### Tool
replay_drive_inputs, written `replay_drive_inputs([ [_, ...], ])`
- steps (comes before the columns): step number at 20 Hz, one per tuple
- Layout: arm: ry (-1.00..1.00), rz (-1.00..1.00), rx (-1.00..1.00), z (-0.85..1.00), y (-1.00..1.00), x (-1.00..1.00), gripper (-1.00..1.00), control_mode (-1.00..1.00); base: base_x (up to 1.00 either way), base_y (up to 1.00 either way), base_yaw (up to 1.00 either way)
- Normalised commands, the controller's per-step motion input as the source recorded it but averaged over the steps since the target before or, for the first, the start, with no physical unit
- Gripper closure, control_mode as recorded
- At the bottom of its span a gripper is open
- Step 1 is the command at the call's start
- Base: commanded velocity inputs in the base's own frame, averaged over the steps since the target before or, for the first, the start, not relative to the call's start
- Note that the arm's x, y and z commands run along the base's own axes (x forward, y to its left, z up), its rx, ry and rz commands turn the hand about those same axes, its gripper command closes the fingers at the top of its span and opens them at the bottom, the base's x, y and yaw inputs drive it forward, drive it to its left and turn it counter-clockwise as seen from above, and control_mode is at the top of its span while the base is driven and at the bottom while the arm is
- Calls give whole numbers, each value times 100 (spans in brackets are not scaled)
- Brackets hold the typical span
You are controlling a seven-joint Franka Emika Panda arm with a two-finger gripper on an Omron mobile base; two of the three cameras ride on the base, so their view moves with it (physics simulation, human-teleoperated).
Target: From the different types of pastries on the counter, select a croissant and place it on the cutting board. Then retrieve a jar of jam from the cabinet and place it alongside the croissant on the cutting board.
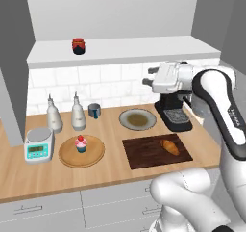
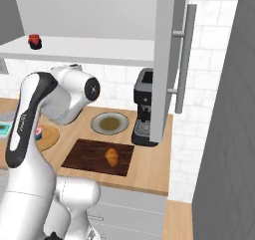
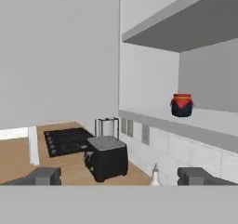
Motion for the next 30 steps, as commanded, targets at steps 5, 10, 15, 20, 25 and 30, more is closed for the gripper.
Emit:
replay_drive_inputs([
  [5, -12, -32, -16, 83, 99, 43, -100, -100, 0, 0, 0],
  [10, -1, -21, -5, 66, 57, 38, -100, -100, 0, 0, 0],
  [15, 0, 0, 15, -36, 0, 62, -100, -100, 0, 0, 0],
  [20, 0, 0, 28, -45, 0, 100, -100, -100, 0, 0, 0],
  [25, 0, 0, 12, -10, 0, 41, -100, -100, 0, 0, 0],
  [30, 0, 3, -7, 0, 0, 8, -100, -100, 0, 0, 0],
])
